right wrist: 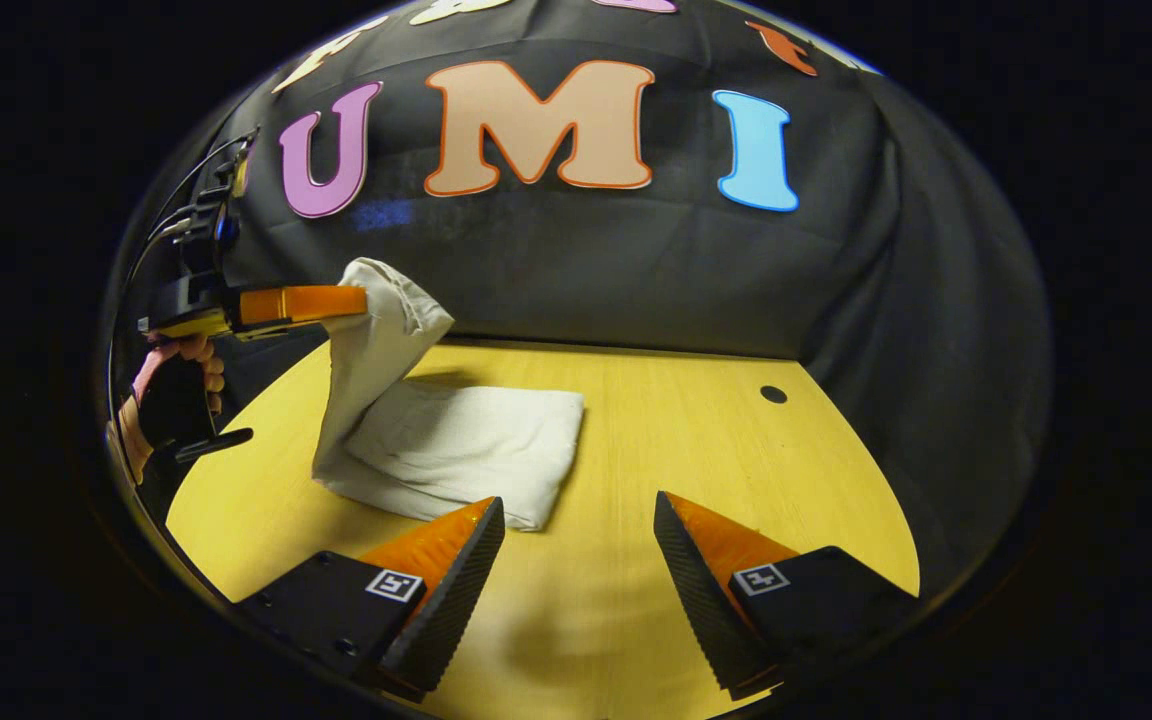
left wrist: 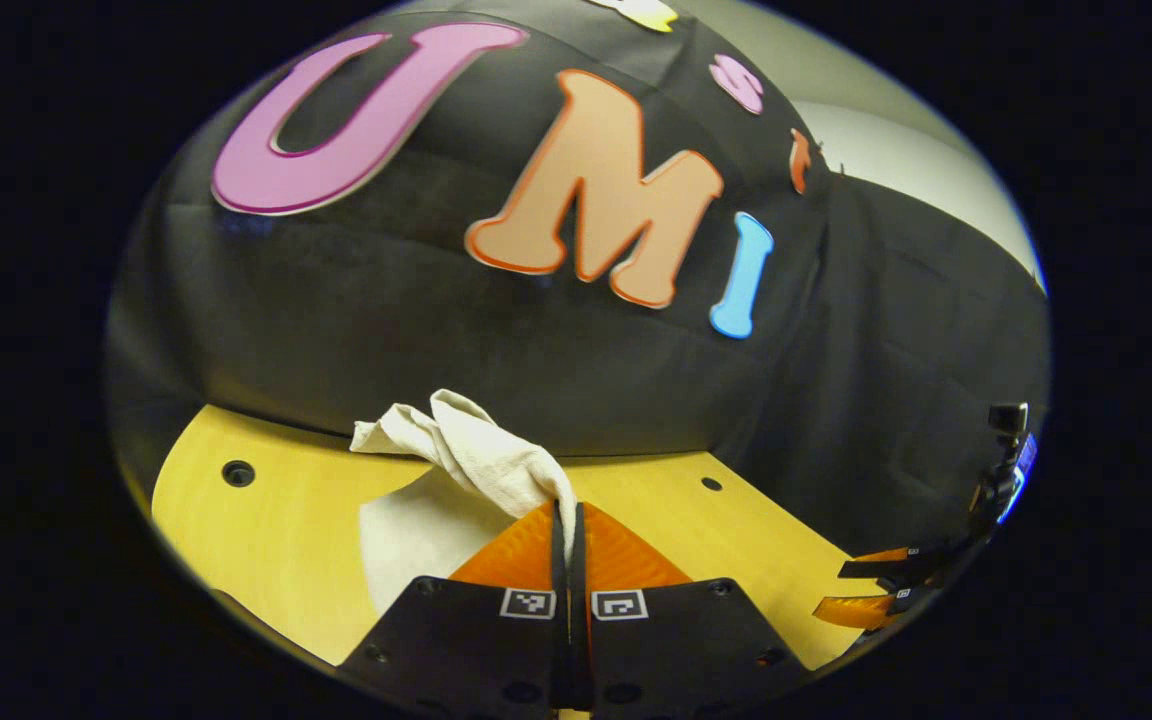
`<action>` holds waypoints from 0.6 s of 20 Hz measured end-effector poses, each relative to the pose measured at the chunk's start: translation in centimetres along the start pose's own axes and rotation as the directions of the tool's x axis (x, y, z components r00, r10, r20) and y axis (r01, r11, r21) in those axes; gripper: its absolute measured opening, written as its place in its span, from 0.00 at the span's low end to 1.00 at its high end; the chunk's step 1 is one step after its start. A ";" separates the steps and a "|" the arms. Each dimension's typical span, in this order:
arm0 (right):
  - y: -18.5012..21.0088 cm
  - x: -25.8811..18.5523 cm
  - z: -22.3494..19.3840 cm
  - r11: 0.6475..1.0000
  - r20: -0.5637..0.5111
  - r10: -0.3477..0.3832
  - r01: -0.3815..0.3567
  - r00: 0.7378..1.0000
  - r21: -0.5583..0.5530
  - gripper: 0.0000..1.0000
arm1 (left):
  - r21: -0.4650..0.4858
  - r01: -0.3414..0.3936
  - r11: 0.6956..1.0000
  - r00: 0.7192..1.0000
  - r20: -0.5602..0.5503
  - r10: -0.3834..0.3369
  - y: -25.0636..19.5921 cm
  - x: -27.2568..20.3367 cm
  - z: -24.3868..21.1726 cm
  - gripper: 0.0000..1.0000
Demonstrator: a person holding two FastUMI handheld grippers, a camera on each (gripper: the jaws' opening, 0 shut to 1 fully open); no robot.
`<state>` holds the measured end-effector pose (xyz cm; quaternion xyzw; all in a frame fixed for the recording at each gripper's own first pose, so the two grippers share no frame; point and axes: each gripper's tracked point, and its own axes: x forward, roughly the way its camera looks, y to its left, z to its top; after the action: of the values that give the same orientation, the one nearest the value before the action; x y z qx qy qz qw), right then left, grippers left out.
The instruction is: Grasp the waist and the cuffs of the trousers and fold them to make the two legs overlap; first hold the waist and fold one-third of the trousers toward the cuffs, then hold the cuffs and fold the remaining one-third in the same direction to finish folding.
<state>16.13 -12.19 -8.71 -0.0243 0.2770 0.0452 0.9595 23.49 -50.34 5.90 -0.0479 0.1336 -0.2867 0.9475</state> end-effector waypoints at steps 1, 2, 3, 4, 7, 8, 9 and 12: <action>-0.9 -0.2 -0.2 1.000 -0.003 0.000 0.000 1.000 0.002 0.97 | 0.023 0.008 1.000 1.000 -0.017 -0.008 -1.6 0.9 -0.9 0.00; -1.7 -0.3 -0.6 1.000 -0.005 0.000 0.000 1.000 0.001 0.97 | 0.048 0.014 0.999 0.999 -0.033 -0.012 -2.9 1.8 -1.8 0.00; -2.5 -0.5 -0.7 1.000 -0.005 -0.001 0.001 1.000 -0.003 0.97 | 0.078 0.019 0.997 0.999 -0.050 -0.015 -3.9 2.3 -3.1 0.00; -3.2 -0.6 -0.9 1.000 -0.005 -0.001 0.001 1.000 -0.007 0.96 | 0.113 0.019 0.993 0.998 -0.067 -0.011 -4.7 2.7 -4.3 0.00; -5.0 -0.6 -1.3 1.000 -0.004 0.003 -0.003 1.000 -0.002 0.97 | 0.218 0.042 0.975 0.987 -0.161 -0.007 -6.5 3.6 -9.3 0.01; -5.4 -0.5 -1.5 1.000 -0.007 0.006 -0.006 1.000 0.005 0.97 | 0.241 0.054 0.969 0.980 -0.198 -0.006 -6.9 3.7 -10.9 0.01; -5.8 -0.4 -1.7 1.000 -0.009 0.008 -0.008 1.000 0.012 0.97 | 0.256 0.069 0.964 0.973 -0.233 -0.008 -7.4 3.8 -12.8 0.04; -6.4 -0.2 -2.3 1.000 -0.018 0.019 -0.019 1.000 0.016 0.96 | 0.254 0.103 0.962 0.956 -0.291 -0.026 -8.7 4.1 -16.0 0.21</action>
<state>15.37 -18.74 -10.36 -0.0145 0.2864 0.0519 0.9566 17.69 -60.03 -8.89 0.1175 0.2274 -0.3370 0.9061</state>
